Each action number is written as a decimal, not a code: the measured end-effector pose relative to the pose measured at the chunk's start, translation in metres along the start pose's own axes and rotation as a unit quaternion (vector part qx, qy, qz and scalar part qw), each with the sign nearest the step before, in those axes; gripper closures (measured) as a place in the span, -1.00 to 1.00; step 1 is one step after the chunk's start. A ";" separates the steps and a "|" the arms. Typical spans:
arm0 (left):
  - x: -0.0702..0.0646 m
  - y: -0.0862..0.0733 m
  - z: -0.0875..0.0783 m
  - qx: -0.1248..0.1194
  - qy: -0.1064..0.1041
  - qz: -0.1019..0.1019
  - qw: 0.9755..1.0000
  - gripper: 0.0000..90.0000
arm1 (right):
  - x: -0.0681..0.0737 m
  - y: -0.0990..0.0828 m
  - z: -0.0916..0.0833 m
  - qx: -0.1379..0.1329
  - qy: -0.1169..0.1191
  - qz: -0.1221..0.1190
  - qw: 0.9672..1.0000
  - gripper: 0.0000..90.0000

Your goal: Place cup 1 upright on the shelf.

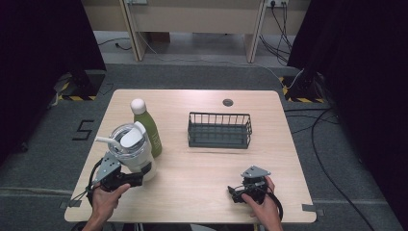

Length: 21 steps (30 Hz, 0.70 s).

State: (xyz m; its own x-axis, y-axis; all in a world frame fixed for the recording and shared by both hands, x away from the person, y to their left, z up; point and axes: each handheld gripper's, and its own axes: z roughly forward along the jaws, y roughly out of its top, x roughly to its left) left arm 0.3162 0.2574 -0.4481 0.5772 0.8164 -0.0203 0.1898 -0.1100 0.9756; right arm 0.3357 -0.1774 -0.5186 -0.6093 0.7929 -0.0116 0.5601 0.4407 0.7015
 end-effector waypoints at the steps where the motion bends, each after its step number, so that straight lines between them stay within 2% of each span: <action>1: 0.000 0.000 0.000 0.000 0.000 0.000 1.000 -0.78 | 0.000 0.000 0.000 0.000 0.000 0.000 1.000 -0.95; 3: -0.006 0.006 0.004 0.004 -0.008 0.008 1.000 -0.78 | 0.000 0.000 0.000 0.000 0.000 0.000 1.000 -0.95; 7: -0.013 0.012 0.011 0.002 -0.020 0.012 1.000 -0.78 | 0.000 0.000 0.000 0.000 0.000 0.000 1.000 -0.95; 13: -0.019 0.022 0.022 0.001 -0.033 0.012 0.999 -0.78 | 0.000 0.000 0.000 -0.001 0.001 -0.002 1.000 -0.95; 14: -0.021 0.025 0.026 0.000 -0.035 0.018 0.999 -0.78 | 0.000 0.000 0.000 -0.001 0.001 -0.002 1.000 -0.95; 21: -0.027 0.034 0.040 0.001 -0.050 0.024 0.998 -0.78 | 0.000 0.000 0.000 -0.001 0.001 -0.002 1.000 -0.95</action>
State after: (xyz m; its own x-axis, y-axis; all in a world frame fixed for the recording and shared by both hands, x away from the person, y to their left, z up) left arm 0.3395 0.2090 -0.4232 0.6616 0.7499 0.0048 0.1611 -0.1484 0.9757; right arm 0.3358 -0.1774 -0.5187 -0.6127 0.7902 -0.0137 0.5562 0.4435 0.7029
